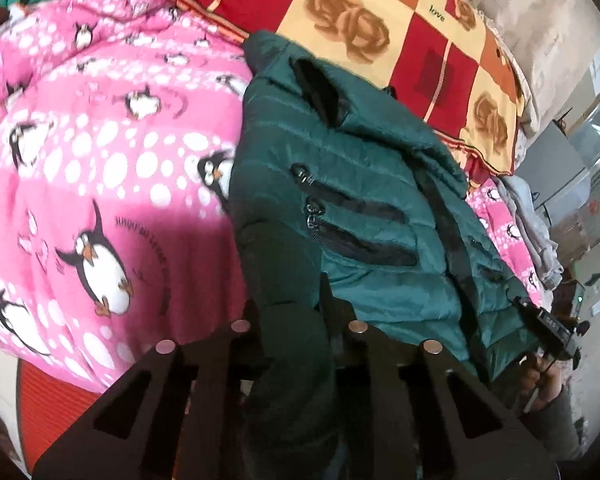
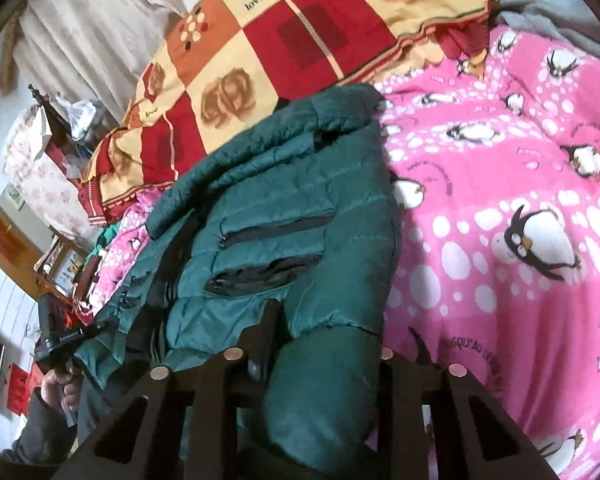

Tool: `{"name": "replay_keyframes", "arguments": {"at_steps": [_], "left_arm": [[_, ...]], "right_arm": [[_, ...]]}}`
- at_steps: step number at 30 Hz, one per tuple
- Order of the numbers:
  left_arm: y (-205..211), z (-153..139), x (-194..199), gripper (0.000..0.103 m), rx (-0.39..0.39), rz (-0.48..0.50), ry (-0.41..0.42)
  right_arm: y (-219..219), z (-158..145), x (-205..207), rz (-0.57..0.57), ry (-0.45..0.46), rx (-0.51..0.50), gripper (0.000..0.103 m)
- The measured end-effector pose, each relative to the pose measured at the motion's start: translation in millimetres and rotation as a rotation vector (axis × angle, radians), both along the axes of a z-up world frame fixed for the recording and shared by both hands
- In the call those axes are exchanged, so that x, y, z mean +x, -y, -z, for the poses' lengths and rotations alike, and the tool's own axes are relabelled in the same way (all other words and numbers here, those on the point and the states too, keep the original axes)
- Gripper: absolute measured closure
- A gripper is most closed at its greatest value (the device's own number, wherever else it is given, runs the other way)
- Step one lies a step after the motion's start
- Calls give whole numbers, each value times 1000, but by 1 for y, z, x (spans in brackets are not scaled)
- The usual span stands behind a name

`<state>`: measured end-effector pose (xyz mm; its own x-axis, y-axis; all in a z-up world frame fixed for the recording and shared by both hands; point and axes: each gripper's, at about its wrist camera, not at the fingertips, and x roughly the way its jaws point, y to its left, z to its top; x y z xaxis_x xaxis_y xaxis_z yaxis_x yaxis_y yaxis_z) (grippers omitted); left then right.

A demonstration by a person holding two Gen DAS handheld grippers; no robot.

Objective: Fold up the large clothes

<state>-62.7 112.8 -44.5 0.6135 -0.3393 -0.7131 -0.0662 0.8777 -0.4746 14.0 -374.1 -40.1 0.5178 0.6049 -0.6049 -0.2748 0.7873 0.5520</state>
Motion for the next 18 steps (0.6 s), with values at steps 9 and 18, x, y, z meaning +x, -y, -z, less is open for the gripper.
{"name": "replay_keyframes", "arguments": {"at_steps": [9,18], "left_arm": [[-18,-47,-25,91,-36,-38,151],[-17,-72,-87,91,-54,-25,227]], "right_arm": [[5,-52,-35,-14,216,34,87],[14,-87,-85,-29,304,64,88]]}}
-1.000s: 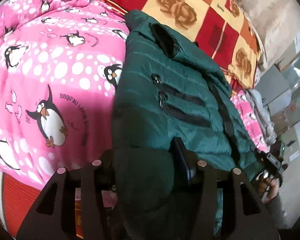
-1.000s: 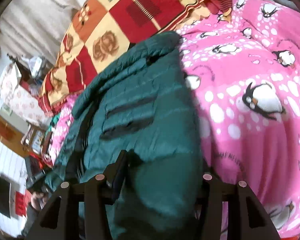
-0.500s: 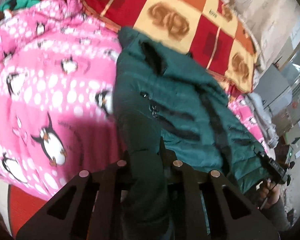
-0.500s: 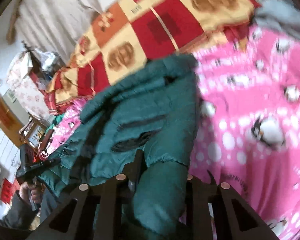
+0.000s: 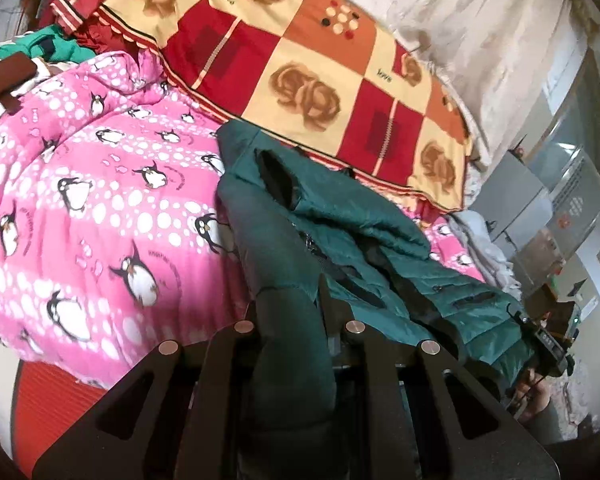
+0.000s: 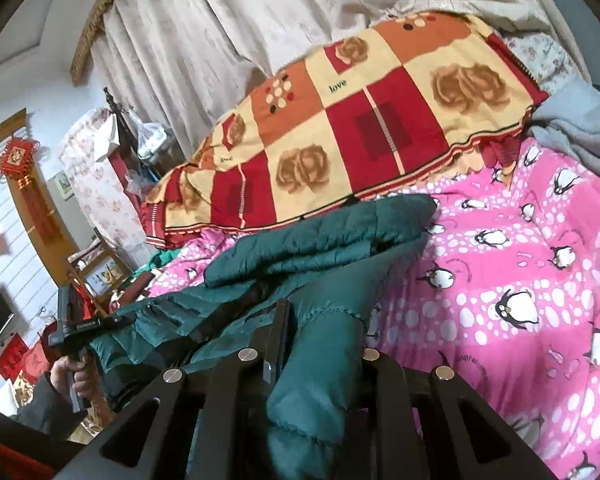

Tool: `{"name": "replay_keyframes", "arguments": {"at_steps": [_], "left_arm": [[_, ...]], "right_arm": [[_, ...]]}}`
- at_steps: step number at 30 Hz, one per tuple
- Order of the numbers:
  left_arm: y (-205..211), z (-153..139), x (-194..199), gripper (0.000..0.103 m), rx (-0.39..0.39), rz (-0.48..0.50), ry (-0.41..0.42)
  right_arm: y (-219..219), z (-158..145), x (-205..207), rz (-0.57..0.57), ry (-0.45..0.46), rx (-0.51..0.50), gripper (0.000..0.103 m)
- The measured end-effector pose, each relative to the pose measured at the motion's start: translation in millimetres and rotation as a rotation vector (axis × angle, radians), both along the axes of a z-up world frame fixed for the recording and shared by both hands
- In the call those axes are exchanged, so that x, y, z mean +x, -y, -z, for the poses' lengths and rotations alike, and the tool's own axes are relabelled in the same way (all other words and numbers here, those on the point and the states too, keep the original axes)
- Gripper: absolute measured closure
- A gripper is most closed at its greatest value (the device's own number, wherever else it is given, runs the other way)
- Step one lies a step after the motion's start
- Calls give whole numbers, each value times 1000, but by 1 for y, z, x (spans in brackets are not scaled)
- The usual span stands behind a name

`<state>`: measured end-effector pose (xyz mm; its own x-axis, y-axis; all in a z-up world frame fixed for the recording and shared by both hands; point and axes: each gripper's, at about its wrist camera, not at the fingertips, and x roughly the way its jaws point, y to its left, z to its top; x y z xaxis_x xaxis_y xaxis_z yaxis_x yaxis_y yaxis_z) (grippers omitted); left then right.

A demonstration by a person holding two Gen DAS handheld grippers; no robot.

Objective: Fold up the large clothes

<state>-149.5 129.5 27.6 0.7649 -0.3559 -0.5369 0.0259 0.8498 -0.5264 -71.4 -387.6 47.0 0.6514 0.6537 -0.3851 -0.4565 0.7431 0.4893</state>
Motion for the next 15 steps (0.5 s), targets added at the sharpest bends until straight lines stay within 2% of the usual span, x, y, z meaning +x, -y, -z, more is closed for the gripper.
{"name": "replay_keyframes", "arguments": {"at_steps": [9,15], "left_arm": [[-3,-22,-71,91,-43,-19,68],[-2,-42,-94,91,-45,-27,141]], "right_arm": [[9,-33,-59,-35,74,8,88],[13,-51,-86,-45,123,30,88]]}}
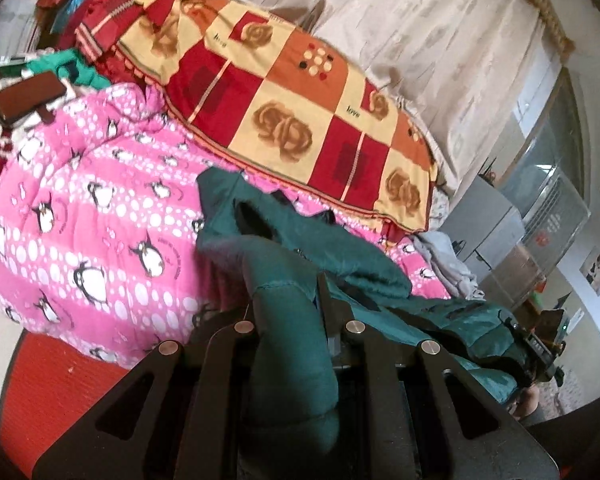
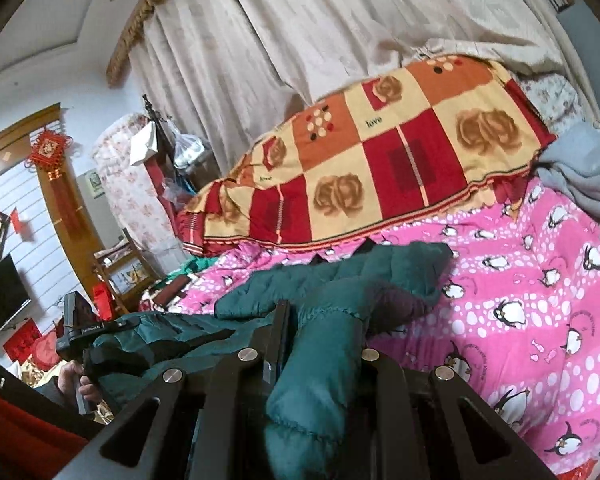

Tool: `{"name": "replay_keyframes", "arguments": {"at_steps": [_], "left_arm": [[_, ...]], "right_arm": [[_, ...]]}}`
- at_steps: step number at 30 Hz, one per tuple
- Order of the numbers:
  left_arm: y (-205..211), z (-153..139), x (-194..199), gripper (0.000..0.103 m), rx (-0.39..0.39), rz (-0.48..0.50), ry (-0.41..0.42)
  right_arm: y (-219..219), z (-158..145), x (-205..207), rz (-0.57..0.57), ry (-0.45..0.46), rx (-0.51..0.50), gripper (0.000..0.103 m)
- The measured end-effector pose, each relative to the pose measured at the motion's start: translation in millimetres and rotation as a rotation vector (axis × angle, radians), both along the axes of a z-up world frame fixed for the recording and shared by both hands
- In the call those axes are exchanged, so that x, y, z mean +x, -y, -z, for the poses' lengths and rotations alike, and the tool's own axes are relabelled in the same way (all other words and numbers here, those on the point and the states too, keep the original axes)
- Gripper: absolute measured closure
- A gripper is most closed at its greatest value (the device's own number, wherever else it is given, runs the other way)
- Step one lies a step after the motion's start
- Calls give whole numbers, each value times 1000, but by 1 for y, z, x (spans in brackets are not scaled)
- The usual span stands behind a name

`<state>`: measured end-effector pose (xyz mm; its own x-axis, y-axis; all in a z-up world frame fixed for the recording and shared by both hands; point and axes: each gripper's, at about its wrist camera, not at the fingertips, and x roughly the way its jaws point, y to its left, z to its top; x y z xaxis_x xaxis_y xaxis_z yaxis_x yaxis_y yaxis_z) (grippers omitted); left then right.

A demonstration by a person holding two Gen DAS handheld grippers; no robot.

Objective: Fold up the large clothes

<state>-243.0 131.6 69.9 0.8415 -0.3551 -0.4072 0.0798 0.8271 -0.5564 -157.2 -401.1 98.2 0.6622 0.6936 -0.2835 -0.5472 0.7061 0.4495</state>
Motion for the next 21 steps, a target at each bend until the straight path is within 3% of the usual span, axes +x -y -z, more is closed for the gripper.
{"name": "replay_keyframes", "arguments": {"at_steps": [8,14,18,21], "left_arm": [[-6,-12,39,91,-65,-40,10],[-15,-27,119,91,-150,-102,-13],[-14,-21,182,91,-123,-137,-67],[-12,-6,232,91,-52,-171,-116]], "right_arm": [[-2,0,34,39,-25,15,88],[-5,-2,110,119,-131,90,88],[-13,13,176,155,-246,128,88],[-22,29,220,163,-312,137,87]]}}
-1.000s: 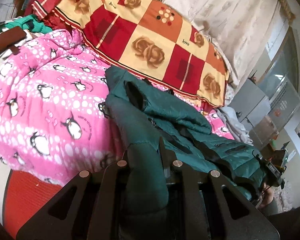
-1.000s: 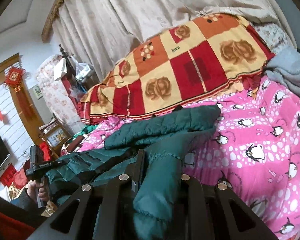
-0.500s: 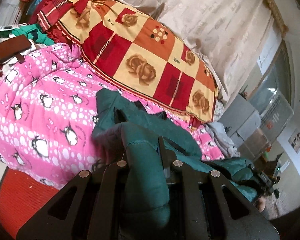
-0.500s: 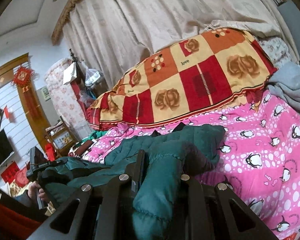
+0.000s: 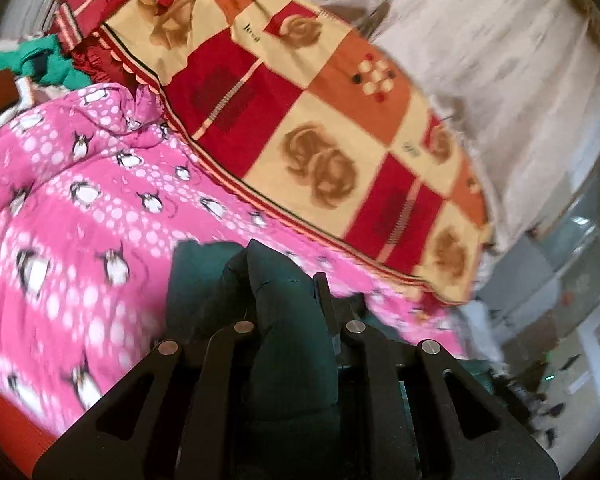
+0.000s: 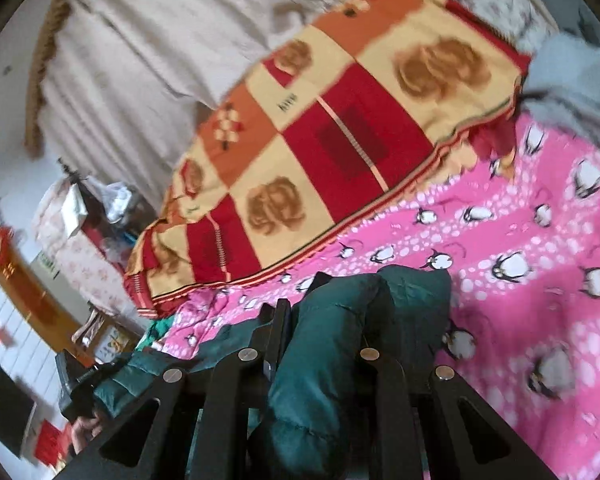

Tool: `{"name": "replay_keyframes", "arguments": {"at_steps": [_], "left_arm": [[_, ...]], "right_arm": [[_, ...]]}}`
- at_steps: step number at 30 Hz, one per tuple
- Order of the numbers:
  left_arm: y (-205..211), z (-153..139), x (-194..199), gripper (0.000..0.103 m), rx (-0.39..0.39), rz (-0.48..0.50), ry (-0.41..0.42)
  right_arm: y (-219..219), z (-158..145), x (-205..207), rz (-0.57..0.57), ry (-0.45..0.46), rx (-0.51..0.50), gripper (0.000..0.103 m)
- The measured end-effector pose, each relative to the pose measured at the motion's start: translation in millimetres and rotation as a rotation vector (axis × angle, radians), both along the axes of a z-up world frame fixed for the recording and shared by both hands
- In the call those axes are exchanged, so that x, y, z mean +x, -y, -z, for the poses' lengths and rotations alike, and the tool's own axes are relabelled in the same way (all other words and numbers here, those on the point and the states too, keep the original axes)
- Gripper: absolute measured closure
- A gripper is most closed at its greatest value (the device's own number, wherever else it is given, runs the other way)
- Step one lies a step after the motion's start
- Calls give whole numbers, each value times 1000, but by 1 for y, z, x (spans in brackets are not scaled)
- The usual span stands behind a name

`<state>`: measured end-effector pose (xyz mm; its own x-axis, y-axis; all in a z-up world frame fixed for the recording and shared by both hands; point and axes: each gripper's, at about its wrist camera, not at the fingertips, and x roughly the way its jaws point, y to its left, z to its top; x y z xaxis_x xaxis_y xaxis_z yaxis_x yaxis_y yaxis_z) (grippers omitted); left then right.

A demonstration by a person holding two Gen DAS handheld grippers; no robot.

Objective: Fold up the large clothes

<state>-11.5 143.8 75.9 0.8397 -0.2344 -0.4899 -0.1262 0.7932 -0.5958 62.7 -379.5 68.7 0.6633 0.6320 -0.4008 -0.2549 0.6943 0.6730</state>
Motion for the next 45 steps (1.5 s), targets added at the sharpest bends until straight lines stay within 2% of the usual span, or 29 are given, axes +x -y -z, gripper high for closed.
{"name": "replay_keyframes", "arguments": {"at_steps": [3,5,10,13,18,21,29,39,42,45], "left_arm": [[-6,27,43,91,23,-49,-64],[-10,43,61,91,11,-75,-94],[-11,85,99,90,41,-117,-145],[-7,100,107,89,64,-127,-136],[5,118,104,88,156,-128,-87],[8,118,104,88,179,-125,-84],[13,116,103,88,220,-128,-74],[10,116,103,88,200,-116,-65],[8,110,107,88,188,-99,-91],[6,104,109,86,172,-98,-114]], "right_arm": [[-6,21,38,36,-64,5,87],[-9,35,60,60,-97,10,87],[-20,81,105,93,-199,-9,88],[-30,95,119,91,-184,-65,88],[-34,120,128,67,-158,-42,88],[-35,127,118,77,-97,-43,88],[-38,126,117,82,-84,-47,88],[-34,126,115,80,-79,-24,87],[-33,123,117,83,-99,-13,85],[-34,112,117,98,-131,-45,83]]}}
